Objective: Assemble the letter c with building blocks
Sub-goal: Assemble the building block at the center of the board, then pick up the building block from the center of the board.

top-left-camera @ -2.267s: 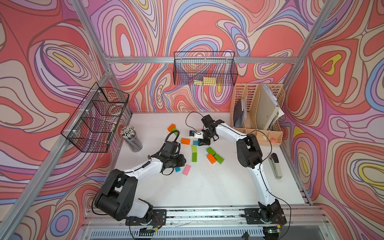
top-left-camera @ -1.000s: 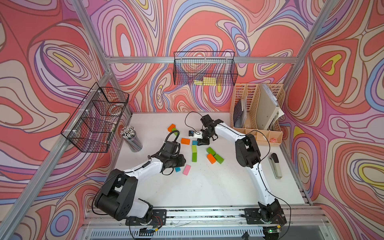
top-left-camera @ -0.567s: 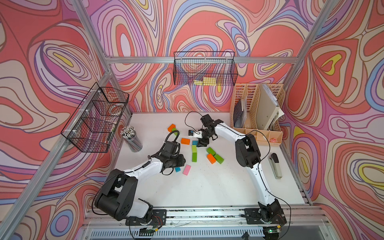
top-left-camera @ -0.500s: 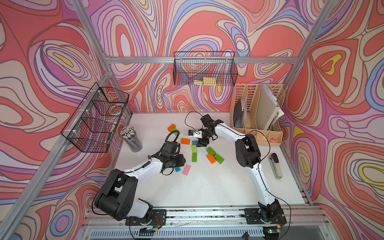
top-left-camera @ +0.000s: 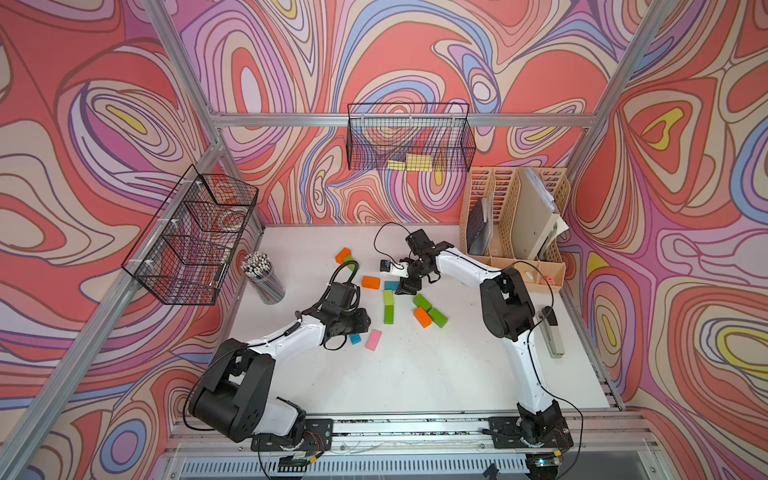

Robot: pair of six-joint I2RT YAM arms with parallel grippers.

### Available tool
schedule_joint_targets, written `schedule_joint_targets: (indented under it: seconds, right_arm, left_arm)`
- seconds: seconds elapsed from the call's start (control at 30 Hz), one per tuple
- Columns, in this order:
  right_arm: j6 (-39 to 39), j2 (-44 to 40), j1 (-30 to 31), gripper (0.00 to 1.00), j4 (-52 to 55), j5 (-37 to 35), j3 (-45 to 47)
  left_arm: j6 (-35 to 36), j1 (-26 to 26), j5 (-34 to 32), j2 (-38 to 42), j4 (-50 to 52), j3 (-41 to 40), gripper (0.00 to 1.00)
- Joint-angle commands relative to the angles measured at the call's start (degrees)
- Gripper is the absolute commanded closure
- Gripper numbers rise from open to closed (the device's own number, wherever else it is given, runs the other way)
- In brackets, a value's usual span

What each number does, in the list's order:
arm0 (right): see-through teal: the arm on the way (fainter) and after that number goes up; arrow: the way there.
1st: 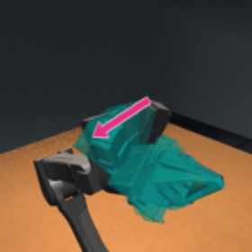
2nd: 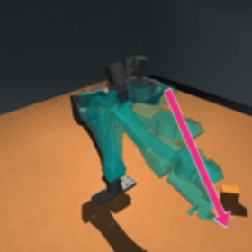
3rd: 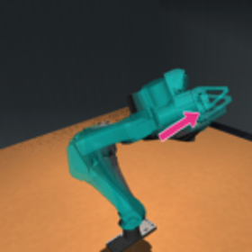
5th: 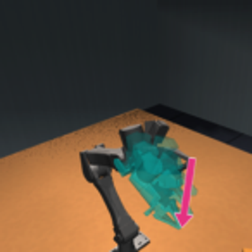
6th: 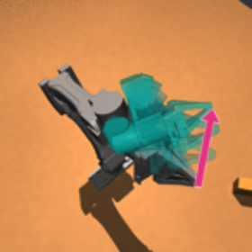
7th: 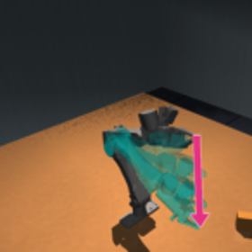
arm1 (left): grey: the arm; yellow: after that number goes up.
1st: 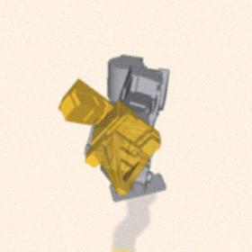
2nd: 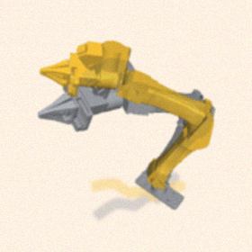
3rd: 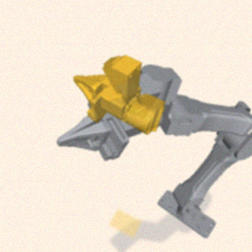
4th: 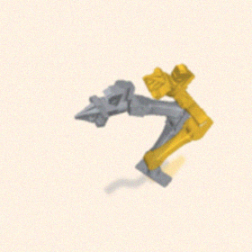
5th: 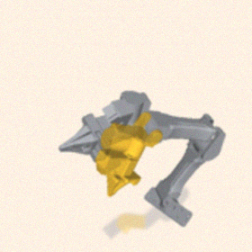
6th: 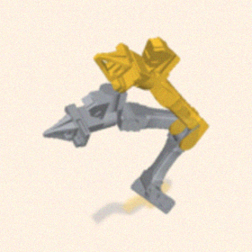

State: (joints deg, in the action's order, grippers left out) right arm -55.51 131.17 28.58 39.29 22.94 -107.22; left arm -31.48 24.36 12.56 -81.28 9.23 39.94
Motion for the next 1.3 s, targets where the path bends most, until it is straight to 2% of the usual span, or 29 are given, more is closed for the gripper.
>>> schedule_joint_targets:
  seconds: [0.0,0.07,0.13,0.27,0.33,0.4,0.43,0.53,0.67,0.83,1.27]
  right_arm:
    - [3.48,-6.12,-0.07,0.25,-4.57,2.41,3.25]
    - [6.57,-8.58,-0.02,0.26,-6.24,2.55,5.66]
    - [13.25,-11.05,-0.08,0.29,-9.40,1.40,8.45]
    - [33.69,-16.53,0.16,0.39,-17.12,-5.25,15.11]
    - [43.06,-18.86,0.78,0.41,-18.75,-8.62,17.89]
    - [48.98,-21.40,2.43,0.41,-19.07,-12.85,20.55]
    - [51.31,-22.82,3.61,0.40,-19.19,-15.70,21.97]
    - [57.23,-26.47,6.65,0.27,-19.51,-21.96,25.44]
    - [66.56,-29.29,7.81,0.21,-17.44,-24.53,27.94]
    - [69.36,-32.41,8.42,0.19,-14.77,-26.44,29.62]
    - [69.80,-37.13,8.43,0.13,-13.92,-24.02,35.72]
  left_arm:
    - [0.76,-0.21,-0.65,1.88,0.78,-0.74,0.56]
    - [0.80,-0.21,-0.95,2.47,1.08,-0.76,0.56]
    - [0.68,-0.19,-1.50,2.96,1.88,-0.53,0.55]
    - [-0.53,-0.22,-4.21,3.37,6.22,1.19,0.55]
    - [-1.43,-0.28,-5.33,3.87,9.25,2.16,0.54]
    - [-2.46,-0.11,-6.29,4.90,11.67,2.60,0.53]
    - [-2.93,-0.09,-6.88,5.60,12.91,2.76,0.53]
    - [-3.51,0.31,-9.37,7.67,16.49,3.46,0.51]
    - [-5.19,0.88,-13.23,8.53,20.64,4.32,0.48]
    - [-6.54,1.30,-14.83,5.69,22.82,5.90,0.39]
    - [-9.86,3.68,-16.66,-2.19,22.55,8.32,0.33]
